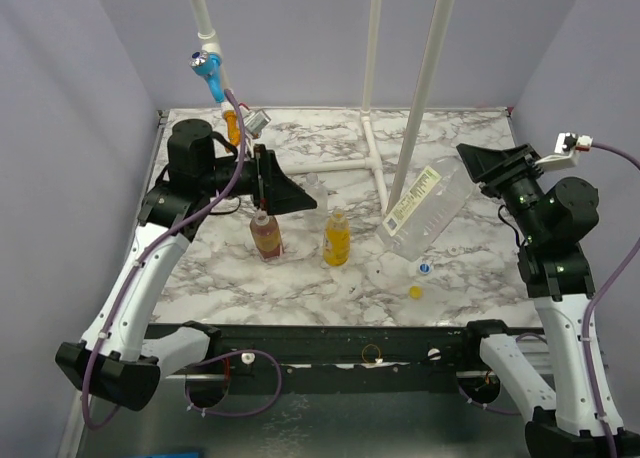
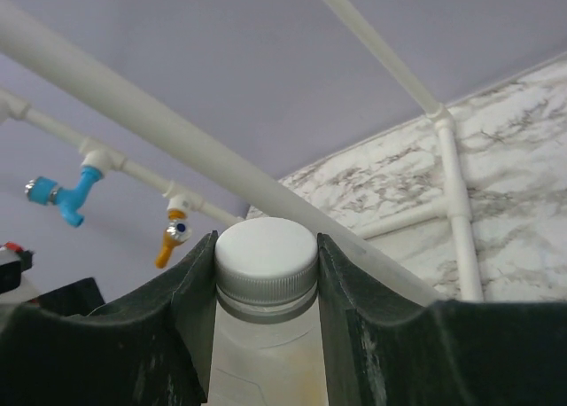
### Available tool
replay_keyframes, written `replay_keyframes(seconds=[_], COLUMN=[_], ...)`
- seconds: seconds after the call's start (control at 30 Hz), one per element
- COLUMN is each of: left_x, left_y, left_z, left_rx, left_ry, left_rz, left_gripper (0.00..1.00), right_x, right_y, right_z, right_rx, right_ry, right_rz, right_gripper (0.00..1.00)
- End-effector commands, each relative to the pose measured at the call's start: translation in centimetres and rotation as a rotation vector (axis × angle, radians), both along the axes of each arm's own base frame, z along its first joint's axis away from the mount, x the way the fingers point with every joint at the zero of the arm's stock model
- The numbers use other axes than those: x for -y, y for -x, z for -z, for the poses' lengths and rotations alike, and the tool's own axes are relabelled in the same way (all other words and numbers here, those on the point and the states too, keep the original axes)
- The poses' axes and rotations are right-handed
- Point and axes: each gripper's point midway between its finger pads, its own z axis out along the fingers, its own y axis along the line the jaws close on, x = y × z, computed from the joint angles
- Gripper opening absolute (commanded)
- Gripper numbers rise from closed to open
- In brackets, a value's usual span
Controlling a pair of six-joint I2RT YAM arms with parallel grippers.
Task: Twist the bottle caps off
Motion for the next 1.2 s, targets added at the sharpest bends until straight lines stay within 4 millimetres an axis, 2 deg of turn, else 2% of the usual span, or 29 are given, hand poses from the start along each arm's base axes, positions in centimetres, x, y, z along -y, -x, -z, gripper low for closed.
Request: replay_keyframes(seconds=[0.0,0.17,0.23,0.33,0.43,0.53,0.73,0.83,0.93,0.97,1.17], left_x=[2.1,4.9,5.5,5.7,5.2,4.1,1.8,0.6,-0.2,-0.3,-1.2], left_y=[-1.8,-3.9,-4.2,-4.2,-4.1,-4.1,-2.4,-1.5,-1.3,-1.1,-2.3], left_z=[-2.3,-5.2,-6.2,-7.1,-7.4,-7.2,-6.9,-6.1,-4.6,-4.2,-2.2], left_rx=[0.100,0.161,0.200,0.241,0.302,0.352,0.391,0.413,0.394,0.399,0.402], left_ry=[0.000,0.011,0.011,0.007,-0.009,-0.040,-0.066,-0.081,-0.103,-0.108,-0.143], left_rz=[0.035,0.077,0.085,0.086,0.056,-0.018,-0.134,-0.180,-0.223,-0.222,-0.308], left_gripper=[0.99,0.99,0.99,0.99,0.99,0.99,0.99,0.99,0.99,0.99,0.99], right_x=[-2.1,-4.3,-6.2,-10.2,-14.8,-18.0,-21.8,-23.1,-24.1,-24.4,-26.6], right_y=[0.7,-0.4,-0.4,-0.5,0.3,0.1,-0.8,-0.8,-0.8,-0.6,1.1], right_z=[-4.4,-7.7,-9.1,-10.2,-11.6,-12.0,-11.6,-11.6,-11.8,-12.6,-14.1], right_rx=[0.131,0.202,0.231,0.254,0.283,0.294,0.297,0.312,0.336,0.363,0.404], right_ry=[0.014,0.029,0.052,0.100,0.157,0.226,0.310,0.334,0.326,0.297,0.247], right_rz=[-0.122,-0.197,-0.233,-0.285,-0.334,-0.322,-0.305,-0.278,-0.270,-0.275,-0.315], right_gripper=[0.00,0.00,0.00,0.00,0.00,0.00,0.00,0.00,0.00,0.00,0.00])
